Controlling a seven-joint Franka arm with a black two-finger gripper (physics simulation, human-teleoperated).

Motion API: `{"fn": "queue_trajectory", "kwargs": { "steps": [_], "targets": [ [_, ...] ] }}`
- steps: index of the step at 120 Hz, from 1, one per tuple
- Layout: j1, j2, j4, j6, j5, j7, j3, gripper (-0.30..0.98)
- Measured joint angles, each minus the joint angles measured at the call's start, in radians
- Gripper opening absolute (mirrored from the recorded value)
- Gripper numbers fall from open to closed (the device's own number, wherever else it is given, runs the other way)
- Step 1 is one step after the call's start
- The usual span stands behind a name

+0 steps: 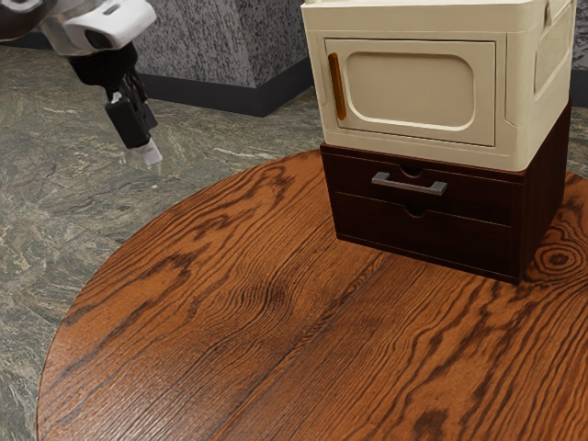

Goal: Pull the drawer handle with one arm to open the drawer

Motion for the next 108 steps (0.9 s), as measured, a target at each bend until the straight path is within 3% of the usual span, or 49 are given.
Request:
{"fn": "queue_trajectory", "kwargs": {
  "steps": [31,44,82,99,108],
  "targets": [
    [-0.010,0.013,-0.001,0.001,0.021,-0.014,0.002,0.68],
    [0.015,0.005,-0.029,0.027,0.031,0.066,-0.018,0.68],
    [-0.048,-0.273,-0.537,0.352,0.042,0.466,-0.075,0.69],
    [-0.136,-0.261,-0.579,0.480,0.061,0.585,-0.073,0.69],
    [-0.152,-0.225,-0.575,0.527,0.037,0.638,-0.076,0.69]
  ]
}}
